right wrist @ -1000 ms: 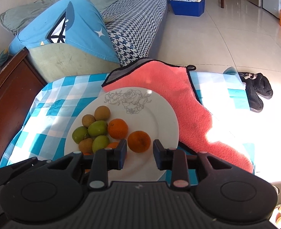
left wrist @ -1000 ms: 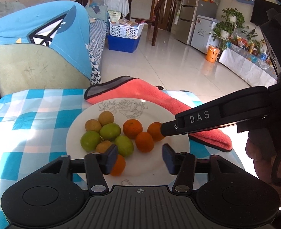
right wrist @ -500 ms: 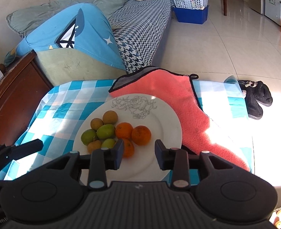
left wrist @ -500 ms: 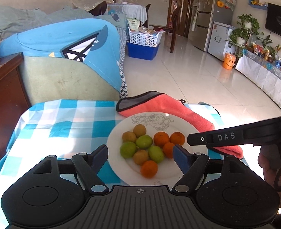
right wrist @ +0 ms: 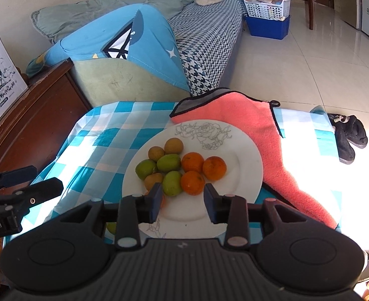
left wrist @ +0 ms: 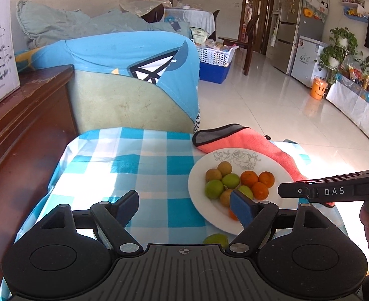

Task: Organize fruits
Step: 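Withdraw both grippers toward the green and red fruits on the cloth, then grasp the orange with the left gripper while the right gripper grasps a small red fruit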

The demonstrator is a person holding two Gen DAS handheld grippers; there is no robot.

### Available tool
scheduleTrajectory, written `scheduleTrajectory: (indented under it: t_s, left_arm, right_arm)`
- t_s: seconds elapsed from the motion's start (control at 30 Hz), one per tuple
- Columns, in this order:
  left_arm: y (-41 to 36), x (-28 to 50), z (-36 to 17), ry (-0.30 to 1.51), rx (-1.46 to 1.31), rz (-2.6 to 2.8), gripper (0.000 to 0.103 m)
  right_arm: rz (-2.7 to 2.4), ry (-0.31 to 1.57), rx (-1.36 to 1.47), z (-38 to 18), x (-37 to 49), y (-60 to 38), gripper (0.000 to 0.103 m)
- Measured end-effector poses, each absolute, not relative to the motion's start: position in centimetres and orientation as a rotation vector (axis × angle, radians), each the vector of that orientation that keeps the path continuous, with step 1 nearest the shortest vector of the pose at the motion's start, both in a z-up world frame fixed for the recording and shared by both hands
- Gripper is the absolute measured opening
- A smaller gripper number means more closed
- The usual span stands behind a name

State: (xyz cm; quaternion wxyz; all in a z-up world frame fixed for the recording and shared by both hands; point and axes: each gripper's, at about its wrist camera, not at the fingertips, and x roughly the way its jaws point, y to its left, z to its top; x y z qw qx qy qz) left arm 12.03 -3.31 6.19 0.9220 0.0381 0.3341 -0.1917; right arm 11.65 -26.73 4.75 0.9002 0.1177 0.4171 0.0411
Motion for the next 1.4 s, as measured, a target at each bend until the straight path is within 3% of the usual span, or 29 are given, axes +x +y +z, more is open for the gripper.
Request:
scheduleTrajectory:
  t_s: [0.6,1.4]
  left_arm:
    - [-0.4,11.3,3.0,0.771,0.112,-0.438,0.082]
    - [-1.4,10.2,-1.8,0.726,0.362,-0.597,0.080]
  right_arm:
    - [0.213,0.920,0.205,3.2,8.9,-22.9,0.037]
    - [0.319,1.028,0.145,0.1,8.7,-19.5,0.037]
